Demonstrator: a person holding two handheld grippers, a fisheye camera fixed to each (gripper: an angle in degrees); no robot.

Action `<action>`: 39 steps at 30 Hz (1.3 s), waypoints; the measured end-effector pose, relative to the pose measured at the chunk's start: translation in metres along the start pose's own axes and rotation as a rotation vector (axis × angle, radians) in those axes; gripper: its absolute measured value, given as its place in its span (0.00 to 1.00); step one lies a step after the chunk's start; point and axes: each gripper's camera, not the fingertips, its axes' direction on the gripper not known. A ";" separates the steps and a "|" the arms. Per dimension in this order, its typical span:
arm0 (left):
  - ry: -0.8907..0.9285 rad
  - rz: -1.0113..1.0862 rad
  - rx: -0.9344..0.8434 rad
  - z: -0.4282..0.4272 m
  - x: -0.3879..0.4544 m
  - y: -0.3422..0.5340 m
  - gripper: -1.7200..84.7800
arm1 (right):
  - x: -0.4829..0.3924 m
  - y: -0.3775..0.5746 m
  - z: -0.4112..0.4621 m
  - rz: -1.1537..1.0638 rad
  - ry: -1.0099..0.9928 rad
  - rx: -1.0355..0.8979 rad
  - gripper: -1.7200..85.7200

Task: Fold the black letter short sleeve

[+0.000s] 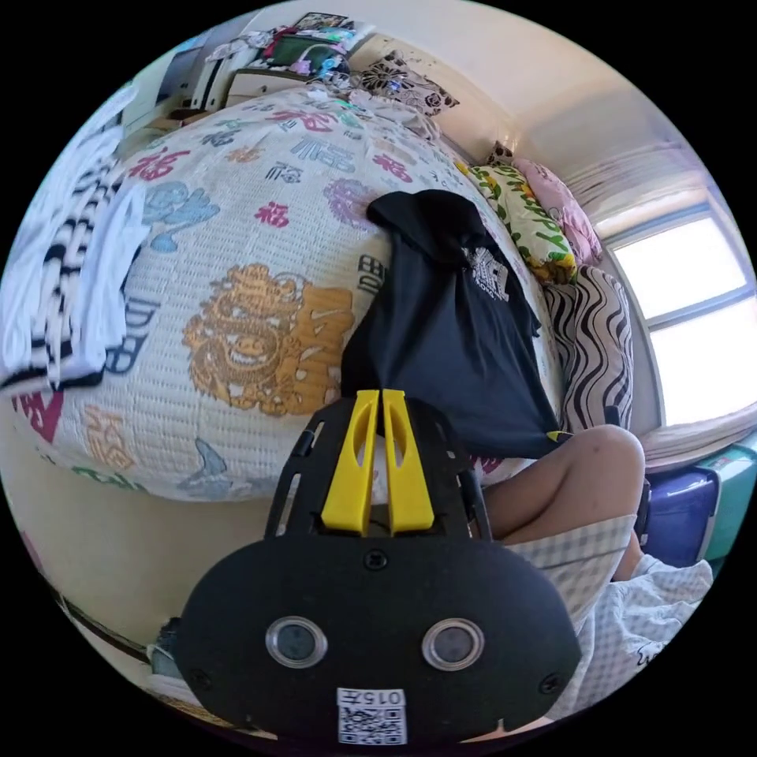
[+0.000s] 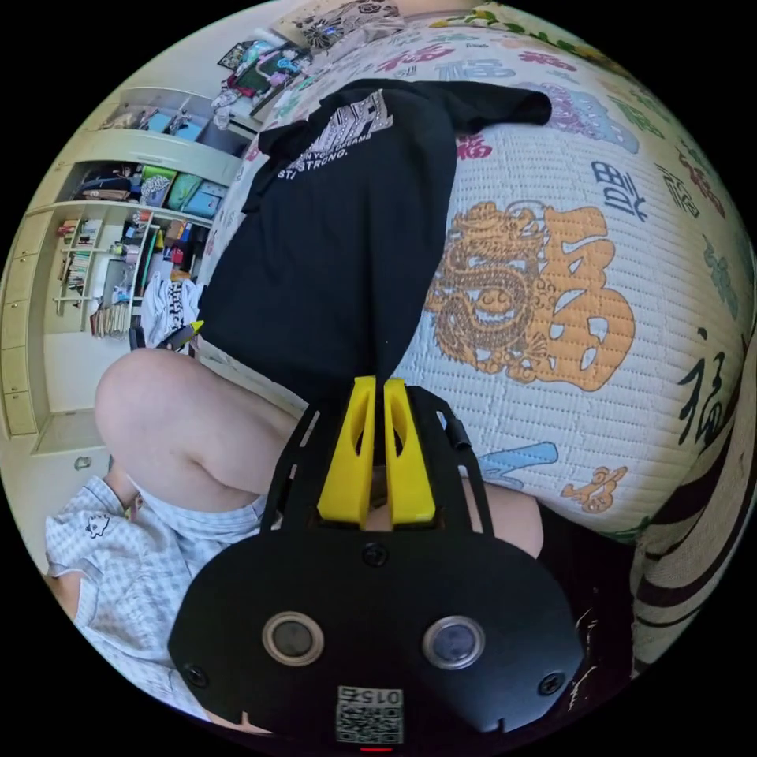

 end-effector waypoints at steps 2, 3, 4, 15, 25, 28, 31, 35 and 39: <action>0.036 -0.055 0.016 -0.008 -0.013 0.007 0.02 | 0.004 -0.002 -0.003 0.007 -0.015 -0.015 0.03; 0.041 -0.064 0.018 -0.011 -0.016 0.008 0.02 | 0.006 -0.003 -0.005 0.011 -0.023 -0.018 0.03; 0.039 -0.077 0.016 -0.016 -0.020 0.010 0.02 | 0.010 -0.005 -0.009 0.023 -0.039 -0.015 0.04; 0.177 -0.207 0.154 -0.026 -0.044 -0.037 0.11 | 0.031 -0.045 -0.010 0.066 -0.133 -0.147 0.09; -0.015 -0.074 0.210 -0.074 0.009 -0.026 0.01 | 0.028 -0.042 -0.056 0.079 -0.126 -0.052 0.03; -0.066 -0.088 0.144 -0.057 0.011 -0.026 0.01 | 0.024 -0.044 -0.054 0.081 -0.084 -0.101 0.03; -0.095 -0.115 0.122 -0.045 0.015 -0.027 0.01 | 0.022 -0.051 -0.051 0.107 -0.069 -0.146 0.03; -0.204 -0.140 0.046 -0.049 0.025 -0.037 0.02 | 0.020 -0.063 -0.050 0.101 -0.059 -0.235 0.03; -0.313 0.001 0.170 -0.084 0.059 -0.065 0.07 | 0.022 -0.070 -0.074 0.087 -0.097 -0.145 0.04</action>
